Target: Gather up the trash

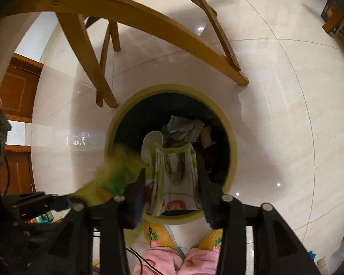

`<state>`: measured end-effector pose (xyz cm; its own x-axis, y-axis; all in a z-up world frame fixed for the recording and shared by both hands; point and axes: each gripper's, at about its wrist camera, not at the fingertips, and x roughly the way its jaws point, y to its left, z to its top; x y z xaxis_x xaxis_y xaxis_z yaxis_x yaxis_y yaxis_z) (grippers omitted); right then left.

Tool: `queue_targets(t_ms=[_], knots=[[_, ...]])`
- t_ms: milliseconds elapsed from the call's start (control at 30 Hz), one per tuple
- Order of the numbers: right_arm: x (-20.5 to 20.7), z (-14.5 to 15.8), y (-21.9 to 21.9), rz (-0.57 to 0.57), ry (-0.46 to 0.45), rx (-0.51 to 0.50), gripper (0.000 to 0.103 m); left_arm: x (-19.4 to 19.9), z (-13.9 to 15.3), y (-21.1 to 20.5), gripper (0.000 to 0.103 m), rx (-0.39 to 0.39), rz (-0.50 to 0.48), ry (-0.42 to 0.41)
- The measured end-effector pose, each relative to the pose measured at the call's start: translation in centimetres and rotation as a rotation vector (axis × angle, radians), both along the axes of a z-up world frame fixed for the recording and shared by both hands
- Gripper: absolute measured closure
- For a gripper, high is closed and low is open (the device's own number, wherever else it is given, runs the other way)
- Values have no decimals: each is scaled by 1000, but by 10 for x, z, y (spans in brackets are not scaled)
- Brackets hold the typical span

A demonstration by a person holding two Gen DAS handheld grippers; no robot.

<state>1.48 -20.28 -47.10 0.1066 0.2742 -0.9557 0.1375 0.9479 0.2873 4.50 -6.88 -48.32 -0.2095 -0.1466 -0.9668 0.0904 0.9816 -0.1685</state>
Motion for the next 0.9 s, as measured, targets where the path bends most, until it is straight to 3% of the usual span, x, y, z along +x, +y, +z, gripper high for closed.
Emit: queue_targets(t_ms=[300,700,900], knots=[[-2,19,0,-4,-54,-18,46,-2,22,8,47,34,17,-109],[-18,95,8,17,-161,-29,35,-28,108,26,47,59,76,-310],[-30,150,5,-21,-210,-7,35,-43,177,32,44,89,58,-407]])
